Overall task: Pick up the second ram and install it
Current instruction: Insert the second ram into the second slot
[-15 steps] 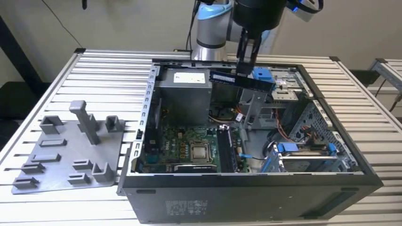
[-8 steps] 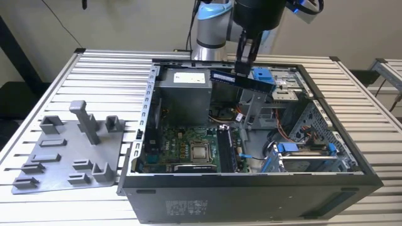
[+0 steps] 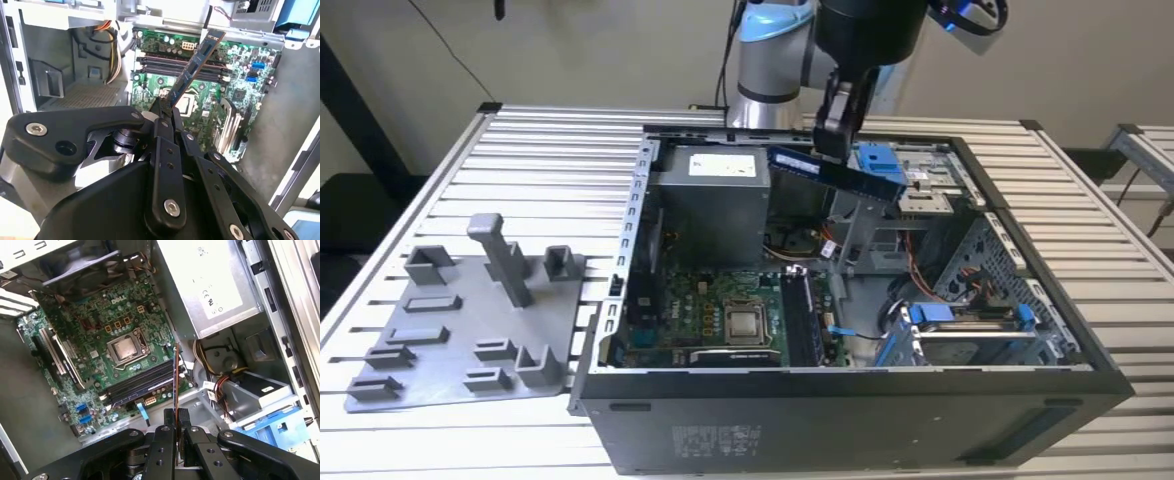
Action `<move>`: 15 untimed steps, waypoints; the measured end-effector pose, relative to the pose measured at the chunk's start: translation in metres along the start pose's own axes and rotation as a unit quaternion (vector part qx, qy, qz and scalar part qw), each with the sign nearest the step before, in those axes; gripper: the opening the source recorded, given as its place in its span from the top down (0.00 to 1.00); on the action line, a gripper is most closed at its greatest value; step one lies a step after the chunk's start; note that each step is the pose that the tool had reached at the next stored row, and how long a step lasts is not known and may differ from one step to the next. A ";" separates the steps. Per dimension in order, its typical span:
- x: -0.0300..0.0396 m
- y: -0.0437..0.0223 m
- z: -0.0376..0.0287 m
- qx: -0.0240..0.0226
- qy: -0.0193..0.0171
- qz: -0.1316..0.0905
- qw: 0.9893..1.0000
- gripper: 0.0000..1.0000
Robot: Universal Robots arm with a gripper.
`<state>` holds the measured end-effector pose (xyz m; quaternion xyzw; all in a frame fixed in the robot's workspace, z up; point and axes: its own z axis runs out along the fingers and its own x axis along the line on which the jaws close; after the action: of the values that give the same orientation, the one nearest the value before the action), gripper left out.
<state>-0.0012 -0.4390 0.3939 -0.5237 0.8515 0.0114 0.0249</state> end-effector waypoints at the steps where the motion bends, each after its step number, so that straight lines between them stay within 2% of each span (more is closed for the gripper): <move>1: 0.0000 0.0000 0.0000 0.000 0.000 0.007 1.000 0.86; 8: 0.0000 0.0000 0.0001 0.003 0.001 0.049 0.999 0.86; 12: 0.0000 0.0000 0.0001 0.004 0.002 0.071 0.997 0.86; 15: 0.0000 0.0000 0.0001 0.005 0.002 0.089 0.996 0.86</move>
<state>-0.0012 -0.4390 0.3938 -0.4460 0.8947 0.0081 0.0248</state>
